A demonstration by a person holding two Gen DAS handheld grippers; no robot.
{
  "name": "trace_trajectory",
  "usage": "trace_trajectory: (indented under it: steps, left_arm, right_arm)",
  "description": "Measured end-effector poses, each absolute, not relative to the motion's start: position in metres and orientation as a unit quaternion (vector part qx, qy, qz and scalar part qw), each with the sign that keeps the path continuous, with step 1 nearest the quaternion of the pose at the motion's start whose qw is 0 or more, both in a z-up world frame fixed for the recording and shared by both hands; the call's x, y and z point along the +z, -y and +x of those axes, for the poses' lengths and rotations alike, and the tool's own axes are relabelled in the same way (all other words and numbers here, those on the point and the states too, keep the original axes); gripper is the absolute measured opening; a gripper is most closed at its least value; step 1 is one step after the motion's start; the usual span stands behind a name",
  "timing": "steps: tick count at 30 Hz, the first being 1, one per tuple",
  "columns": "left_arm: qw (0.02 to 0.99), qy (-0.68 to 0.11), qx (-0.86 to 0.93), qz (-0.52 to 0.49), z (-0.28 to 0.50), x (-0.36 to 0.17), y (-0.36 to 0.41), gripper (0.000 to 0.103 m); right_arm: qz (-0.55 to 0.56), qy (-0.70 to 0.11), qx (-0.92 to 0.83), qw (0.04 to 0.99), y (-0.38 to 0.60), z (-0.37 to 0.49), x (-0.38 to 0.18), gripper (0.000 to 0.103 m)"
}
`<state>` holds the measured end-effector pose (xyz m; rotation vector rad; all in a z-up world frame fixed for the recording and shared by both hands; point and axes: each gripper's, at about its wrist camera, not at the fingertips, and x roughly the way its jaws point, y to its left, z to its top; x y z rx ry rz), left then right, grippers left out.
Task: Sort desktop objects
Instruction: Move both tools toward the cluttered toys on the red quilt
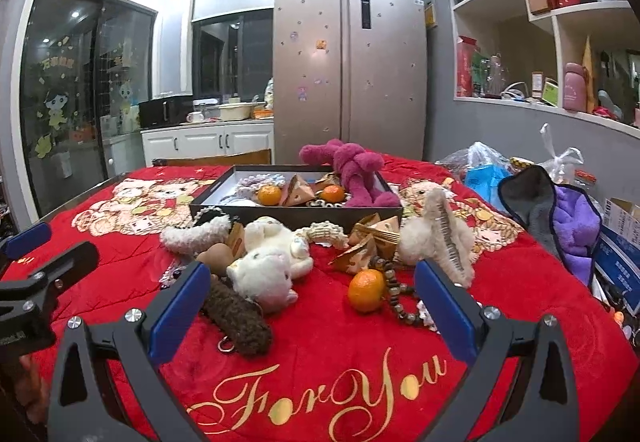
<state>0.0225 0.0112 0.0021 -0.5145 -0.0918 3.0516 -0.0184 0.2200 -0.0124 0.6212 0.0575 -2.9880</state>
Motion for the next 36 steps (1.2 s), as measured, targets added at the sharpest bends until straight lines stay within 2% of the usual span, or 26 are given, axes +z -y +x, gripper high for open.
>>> trace_trajectory:
  steps: [3, 10, 22, 36]
  left_arm:
    - [0.035, 0.035, 0.984, -0.170, 0.021, 0.002, -0.010, 0.103]
    - [0.052, 0.034, 0.984, -0.169, 0.022, 0.003, -0.012, 0.103]
    - [0.052, 0.032, 0.980, -0.191, 0.018, 0.000, -0.013, 0.103]
    - [0.056, 0.055, 0.975, -0.206, 0.017, -0.003, -0.006, 0.103]
  right_arm:
    - [0.221, -0.017, -0.975, 0.023, -0.223, -0.024, -0.016, 0.103]
    - [0.189, -0.003, -0.982, 0.006, -0.231, -0.012, -0.011, 0.103]
    - [0.127, -0.002, -0.988, 0.084, -0.221, 0.020, 0.002, 0.103]
    - [0.172, 0.030, -0.980, 0.091, -0.229, 0.007, -0.002, 0.103]
